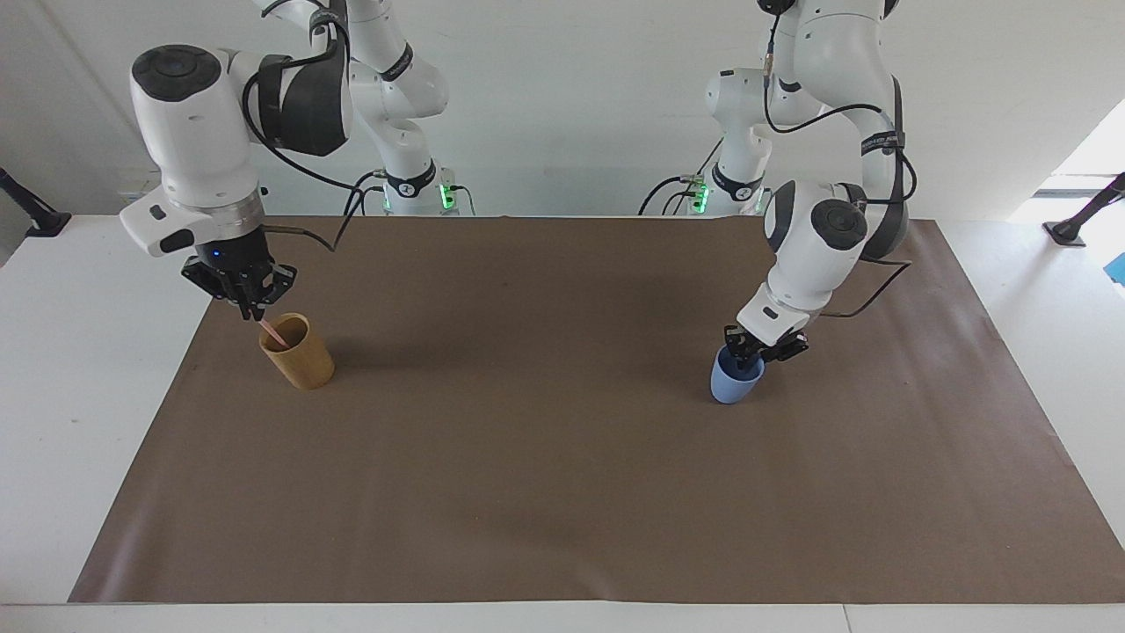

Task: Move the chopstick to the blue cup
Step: 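Lift the chopstick with the right gripper while the left gripper grasps the blue cup, then slide the blue cup toward the table center with the left gripper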

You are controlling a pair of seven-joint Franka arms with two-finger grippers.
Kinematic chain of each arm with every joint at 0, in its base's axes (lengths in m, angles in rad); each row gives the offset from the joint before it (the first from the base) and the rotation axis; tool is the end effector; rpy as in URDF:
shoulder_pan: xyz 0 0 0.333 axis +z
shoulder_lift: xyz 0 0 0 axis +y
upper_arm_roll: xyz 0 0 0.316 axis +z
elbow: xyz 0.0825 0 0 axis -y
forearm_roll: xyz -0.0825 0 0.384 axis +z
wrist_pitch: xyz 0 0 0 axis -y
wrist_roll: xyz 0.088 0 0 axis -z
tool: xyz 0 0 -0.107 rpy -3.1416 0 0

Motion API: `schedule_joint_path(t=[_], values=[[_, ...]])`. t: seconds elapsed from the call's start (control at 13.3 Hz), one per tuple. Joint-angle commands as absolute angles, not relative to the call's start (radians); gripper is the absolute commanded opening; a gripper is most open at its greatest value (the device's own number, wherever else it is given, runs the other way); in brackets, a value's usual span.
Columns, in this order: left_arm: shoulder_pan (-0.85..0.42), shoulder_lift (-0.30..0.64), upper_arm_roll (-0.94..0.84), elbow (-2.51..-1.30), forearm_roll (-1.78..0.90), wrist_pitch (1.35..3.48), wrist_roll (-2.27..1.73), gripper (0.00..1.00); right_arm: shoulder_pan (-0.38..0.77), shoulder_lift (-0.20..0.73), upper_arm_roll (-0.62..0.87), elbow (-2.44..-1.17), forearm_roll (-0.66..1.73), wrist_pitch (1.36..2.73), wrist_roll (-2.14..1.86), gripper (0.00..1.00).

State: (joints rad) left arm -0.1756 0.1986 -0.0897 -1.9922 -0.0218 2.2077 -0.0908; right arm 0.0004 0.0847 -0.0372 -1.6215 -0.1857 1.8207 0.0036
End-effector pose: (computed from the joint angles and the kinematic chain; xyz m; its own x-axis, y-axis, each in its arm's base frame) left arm 0.5729 -0.1548 0.3655 0.9872 -0.1588 0.0140 -0.1592 -0.9866 0.0369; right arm 0.5995 -0.0364 0.5760 0.9938 0.0060 0.1106 -0.0147 -0.9825 0.1856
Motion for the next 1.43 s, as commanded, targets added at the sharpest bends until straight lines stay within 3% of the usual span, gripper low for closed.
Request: schedule_joint_path(t=[0.0,0.38,0.9,1.13,1.36], values=[[-0.192,0.201,-0.074,-1.956,-0.029,2.207,-0.094,0.00,-0.030,0.035,-0.035,-1.640,-0.123,1.821,-0.014,0.00],[-0.325,0.278,-0.074,-1.764,-0.020,2.086,-0.176,0.00,-0.080,-0.028,-0.037,-1.655,0.001,1.824,-0.022,0.00],[-0.546,0.346,-0.077,-1.668,-0.044,2.082,-0.352,0.00,-0.097,-0.051,-0.038,-1.690,0.046,1.870,-0.023,0.00],[-0.555,0.371,-0.078,-1.626,-0.043,2.088,-0.371,0.00,-0.084,-0.049,-0.032,-1.690,0.023,1.890,-0.026,0.00],[-0.597,0.466,-0.077,-1.558,-0.041,2.088,-0.439,0.00,-0.084,-0.049,-0.025,-1.692,0.012,1.890,-0.028,0.00]])
